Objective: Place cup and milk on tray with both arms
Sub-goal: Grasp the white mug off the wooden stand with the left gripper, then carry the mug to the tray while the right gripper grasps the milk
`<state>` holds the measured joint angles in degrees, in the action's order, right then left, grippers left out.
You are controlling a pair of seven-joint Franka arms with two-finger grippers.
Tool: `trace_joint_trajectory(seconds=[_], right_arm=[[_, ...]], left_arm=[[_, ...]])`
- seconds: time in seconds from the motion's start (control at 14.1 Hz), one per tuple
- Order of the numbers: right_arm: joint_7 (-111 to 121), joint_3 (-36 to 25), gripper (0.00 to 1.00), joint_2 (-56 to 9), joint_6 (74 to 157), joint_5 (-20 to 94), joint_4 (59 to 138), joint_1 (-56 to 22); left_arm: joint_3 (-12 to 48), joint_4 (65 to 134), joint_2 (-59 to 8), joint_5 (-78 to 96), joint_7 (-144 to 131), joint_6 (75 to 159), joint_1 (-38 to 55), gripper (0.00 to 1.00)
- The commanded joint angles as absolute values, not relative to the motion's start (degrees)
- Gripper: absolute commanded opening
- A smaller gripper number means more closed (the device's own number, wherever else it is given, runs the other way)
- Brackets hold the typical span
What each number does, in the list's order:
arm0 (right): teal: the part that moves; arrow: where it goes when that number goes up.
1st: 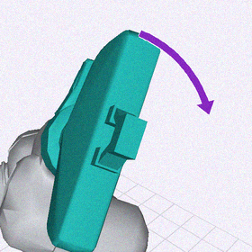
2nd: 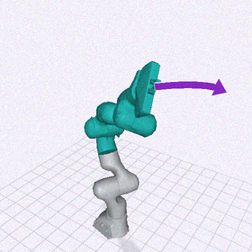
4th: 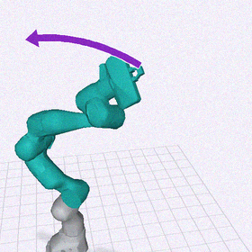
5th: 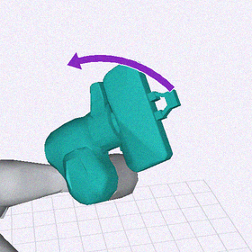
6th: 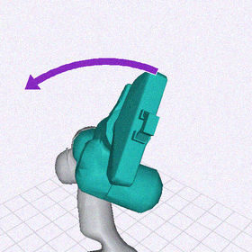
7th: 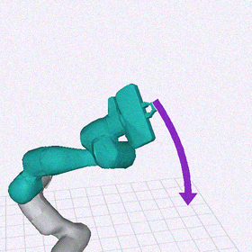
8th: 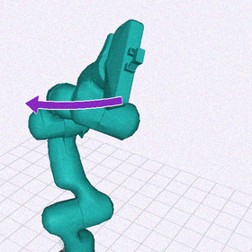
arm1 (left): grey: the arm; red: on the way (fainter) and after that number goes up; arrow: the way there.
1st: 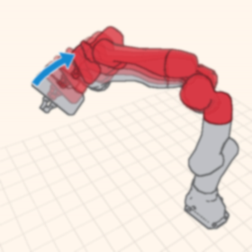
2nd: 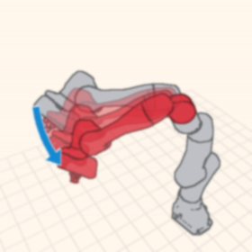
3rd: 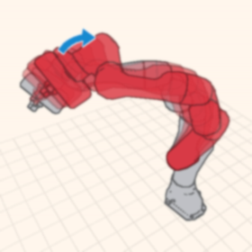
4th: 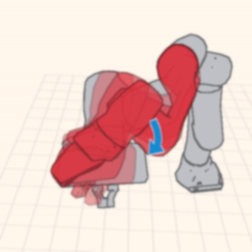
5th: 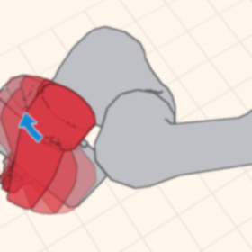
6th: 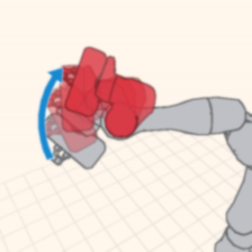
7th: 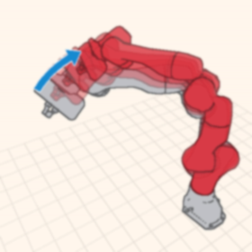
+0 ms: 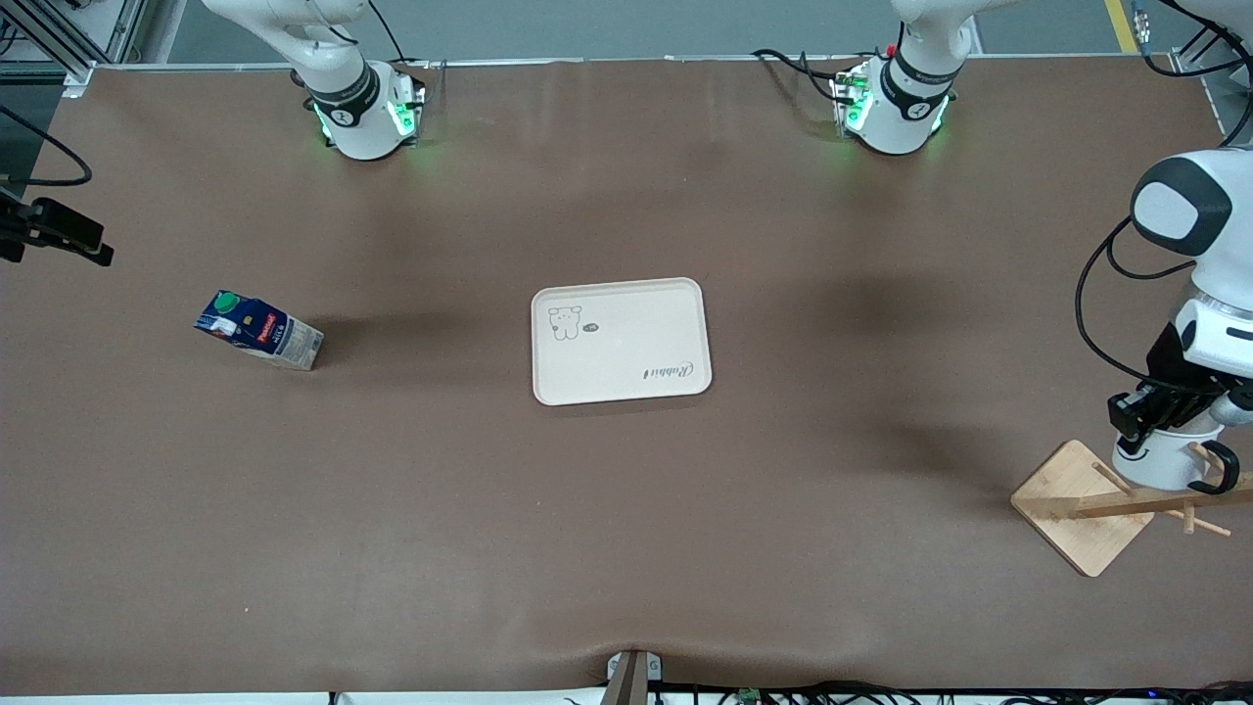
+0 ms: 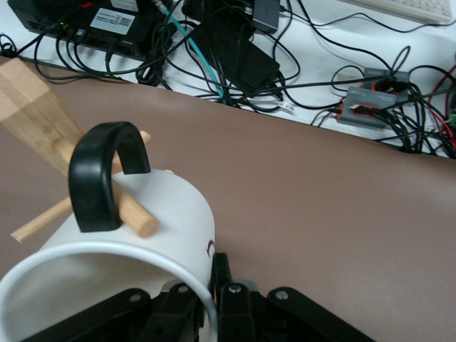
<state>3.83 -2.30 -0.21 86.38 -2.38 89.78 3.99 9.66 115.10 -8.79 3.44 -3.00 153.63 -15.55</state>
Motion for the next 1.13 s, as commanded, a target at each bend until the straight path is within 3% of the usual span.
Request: trace_joint_trajectory(seconds=[0.0, 0.28, 0.57, 0.78, 1.06], right_arm=[[4.7, -1.8, 1.0, -1.3, 86.4, -2.3, 88.8, 4.9], [4.7, -1.8, 1.0, -2.7, 87.6, -1.7, 87.7, 4.9], [4.7, -1.8, 1.0, -3.3, 87.5, -1.9, 87.8, 4.7], [4.7, -1.8, 1.0, -4.1, 87.6, -1.8, 87.4, 4.4], [4.0, -1.8, 1.0, -5.6, 87.6, -1.2, 86.7, 4.9]], left_arm=[[12.5, 114.7, -5.1, 3.7, -2.5, 147.2, -15.6, 0.0], [17.5, 113.6, -1.8, 3.7, -6.4, 138.0, -15.6, 0.0], [27.7, 111.5, -2.0, 0.6, -22.8, 131.1, -15.5, 0.0], [36.3, 107.6, -6.7, -1.8, -38.0, 126.7, -14.6, 0.0], [37.3, 103.6, -14.7, -2.3, -51.9, 123.5, -5.8, 0.0]])
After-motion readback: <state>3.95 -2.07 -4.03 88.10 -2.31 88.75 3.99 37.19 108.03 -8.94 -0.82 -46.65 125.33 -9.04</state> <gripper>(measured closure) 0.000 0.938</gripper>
